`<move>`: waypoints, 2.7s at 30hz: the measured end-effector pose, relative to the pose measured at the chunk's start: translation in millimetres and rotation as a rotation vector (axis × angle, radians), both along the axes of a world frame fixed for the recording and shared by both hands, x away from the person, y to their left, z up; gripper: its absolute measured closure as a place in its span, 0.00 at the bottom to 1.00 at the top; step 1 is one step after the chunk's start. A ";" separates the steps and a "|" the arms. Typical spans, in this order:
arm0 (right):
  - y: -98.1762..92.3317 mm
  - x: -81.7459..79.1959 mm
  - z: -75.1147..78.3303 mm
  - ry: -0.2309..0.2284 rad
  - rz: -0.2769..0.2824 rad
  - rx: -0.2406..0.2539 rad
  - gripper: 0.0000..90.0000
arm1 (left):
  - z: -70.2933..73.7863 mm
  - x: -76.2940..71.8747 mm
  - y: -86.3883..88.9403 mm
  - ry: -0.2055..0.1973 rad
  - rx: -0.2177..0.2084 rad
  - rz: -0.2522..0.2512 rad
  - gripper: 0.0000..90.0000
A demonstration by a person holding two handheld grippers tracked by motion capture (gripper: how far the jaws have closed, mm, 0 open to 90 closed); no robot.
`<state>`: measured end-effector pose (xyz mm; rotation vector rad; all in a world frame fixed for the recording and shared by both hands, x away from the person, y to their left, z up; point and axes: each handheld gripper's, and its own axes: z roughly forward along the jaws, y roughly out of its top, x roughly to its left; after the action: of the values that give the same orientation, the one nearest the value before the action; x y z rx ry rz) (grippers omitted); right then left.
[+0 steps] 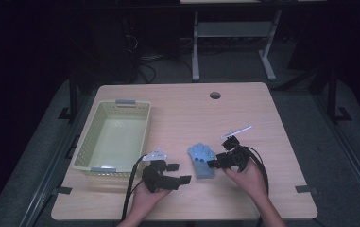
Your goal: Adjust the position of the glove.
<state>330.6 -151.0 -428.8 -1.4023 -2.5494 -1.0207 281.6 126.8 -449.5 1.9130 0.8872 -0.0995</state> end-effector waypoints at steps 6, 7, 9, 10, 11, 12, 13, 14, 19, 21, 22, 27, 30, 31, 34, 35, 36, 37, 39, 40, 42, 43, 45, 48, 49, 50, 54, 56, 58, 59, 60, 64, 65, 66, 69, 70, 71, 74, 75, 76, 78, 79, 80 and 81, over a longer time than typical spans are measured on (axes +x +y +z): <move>-3.8 -2.8 -4.5 0.003 -0.036 0.052 0.49 | -1.2 11.4 -9.8 0.057 0.022 0.067 0.27; -5.1 -2.9 -5.9 0.006 -0.046 0.056 0.49 | -4.2 15.9 -12.9 0.103 0.018 0.082 0.27; -7.7 -3.1 -9.1 0.024 -0.067 0.079 0.49 | -5.9 18.6 -14.0 0.127 0.013 0.085 0.28; -8.4 -3.3 -10.8 0.030 -0.077 0.093 0.49 | -9.2 22.6 -16.1 0.160 -0.014 0.112 0.30; -8.6 -3.8 -12.0 0.033 -0.083 0.103 0.50 | -9.2 22.6 -16.1 0.160 -0.014 0.112 0.31; -9.0 -4.0 -13.4 0.032 -0.078 0.105 0.50 | -10.6 24.5 -17.2 0.186 -0.033 0.122 0.33; -9.0 -4.0 -13.4 0.032 -0.078 0.105 0.50 | -12.1 26.6 -18.1 0.205 -0.045 0.129 0.33; -8.8 -4.1 -14.8 0.029 -0.080 0.103 0.50 | -13.3 28.3 -19.2 0.219 -0.054 0.134 0.35; -12.0 -5.9 -20.6 0.028 -0.102 0.125 0.51 | -17.9 31.2 -24.4 0.265 -0.097 0.150 0.45; -12.7 -7.9 -23.9 0.032 -0.111 0.129 0.53 | -19.5 33.6 -26.5 0.277 -0.101 0.156 0.49; -13.3 -7.9 -25.2 0.031 -0.109 0.132 0.53 | -19.5 33.6 -26.5 0.277 -0.101 0.156 0.50; -14.7 -8.6 -28.4 0.044 -0.116 0.162 0.54 | -25.7 37.4 -31.5 0.313 -0.087 0.155 0.56; -13.4 -9.2 -28.7 0.044 -0.115 0.165 0.56 | -27.4 37.8 -32.7 0.321 -0.084 0.154 0.59; -12.3 -9.1 -29.7 0.038 -0.110 0.165 0.58 | -28.1 38.5 -33.5 0.319 -0.086 0.159 0.61; -11.9 -8.7 -30.4 0.042 -0.114 0.167 0.60 | -28.7 39.6 -34.2 0.323 -0.080 0.161 0.62; -11.5 -8.6 -31.6 0.047 -0.115 0.172 0.61 | -29.0 39.8 -34.4 0.322 -0.077 0.164 0.62; -11.0 -8.8 -32.2 0.046 -0.117 0.173 0.62 | -29.6 39.9 -34.5 0.328 -0.077 0.168 0.62; -10.4 -9.2 -32.7 0.044 -0.119 0.171 0.63 | -29.3 39.7 -34.4 0.326 -0.075 0.169 0.61; -10.1 -9.9 -33.5 0.050 -0.125 0.171 0.63 | -29.0 39.4 -34.5 0.322 -0.066 0.171 0.59; -10.0 -9.9 -34.1 0.054 -0.128 0.174 0.63 | -29.2 39.8 -34.3 0.324 -0.068 0.171 0.59; -10.2 -9.5 -35.6 0.056 -0.130 0.178 0.64 | -29.2 40.2 -34.3 0.329 -0.071 0.173 0.59; -10.0 -9.5 -36.5 0.059 -0.132 0.184 0.64 | -29.5 40.5 -34.5 0.326 -0.071 0.174 0.59; -9.8 -9.8 -37.4 0.060 -0.136 0.189 0.64 | -29.8 40.6 -34.6 0.327 -0.072 0.173 0.60; -9.8 -11.2 -40.7 0.063 -0.136 0.203 0.64 | -31.4 40.3 -35.7 0.321 -0.070 0.149 0.64; -9.7 -11.7 -40.9 0.061 -0.135 0.203 0.65 | -31.9 40.7 -35.8 0.326 -0.073 0.145 0.65; -9.7 -12.1 -41.0 0.056 -0.133 0.203 0.65 | -31.9 40.7 -35.8 0.326 -0.073 0.145 0.66; -10.3 -12.3 -42.6 0.056 -0.135 0.216 0.67 | -35.5 43.7 -36.3 0.352 -0.103 0.138 0.69; -10.4 -12.6 -43.6 0.060 -0.139 0.227 0.69 | -36.1 44.0 -36.7 0.359 -0.107 0.136 0.70; -10.3 -12.7 -43.9 0.062 -0.139 0.229 0.70 | -36.8 44.3 -37.1 0.364 -0.108 0.132 0.72; -9.9 -13.3 -44.5 0.067 -0.142 0.237 0.72 | -37.1 43.9 -38.1 0.372 -0.112 0.131 0.73; -10.1 -13.5 -45.3 0.067 -0.142 0.242 0.73 | -37.1 43.9 -38.1 0.372 -0.112 0.131 0.73; -9.8 -13.4 -46.4 0.068 -0.139 0.258 0.77 | -38.2 44.9 -38.9 0.379 -0.117 0.132 0.75; -9.5 -13.3 -46.5 0.071 -0.140 0.262 0.78 | -39.0 45.6 -38.6 0.385 -0.123 0.131 0.76; -9.5 -13.3 -46.5 0.071 -0.140 0.262 0.78 | -39.6 46.1 -38.8 0.392 -0.130 0.135 0.76; -10.1 -12.7 -47.8 0.082 -0.141 0.283 0.80 | -41.1 48.7 -38.5 0.398 -0.135 0.129 0.78; -10.1 -12.7 -47.8 0.082 -0.141 0.283 0.80 | -41.1 48.7 -38.5 0.398 -0.135 0.129 0.79; -10.7 -12.3 -47.9 0.088 -0.141 0.288 0.82 | -41.1 49.3 -38.7 0.399 -0.138 0.129 0.79; -11.2 -12.0 -47.3 0.077 -0.130 0.289 0.83 | -42.0 50.9 -37.3 0.408 -0.150 0.120 0.80; -13.1 -10.9 -47.5 0.090 -0.124 0.307 0.84 | -42.4 52.2 -35.9 0.418 -0.161 0.112 0.80; -14.6 -9.7 -48.3 0.096 -0.122 0.318 0.85 | -42.4 52.2 -35.9 0.418 -0.161 0.112 0.80; -15.3 -9.1 -48.4 0.103 -0.124 0.327 0.85 | -41.2 52.7 -36.0 0.414 -0.152 0.108 0.80; -15.6 -8.9 -47.2 0.105 -0.122 0.326 0.86 | -40.8 52.9 -36.7 0.411 -0.152 0.108 0.81; -15.8 -8.7 -46.8 0.100 -0.122 0.324 0.86 | -40.3 53.6 -37.0 0.410 -0.147 0.104 0.81; -16.0 -8.3 -46.6 0.097 -0.122 0.324 0.87 | -39.9 54.5 -37.6 0.408 -0.147 0.105 0.81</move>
<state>322.3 -167.1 -475.5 -1.4850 -2.1331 -1.2801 336.1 89.2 -489.5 1.7318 1.2137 -0.4925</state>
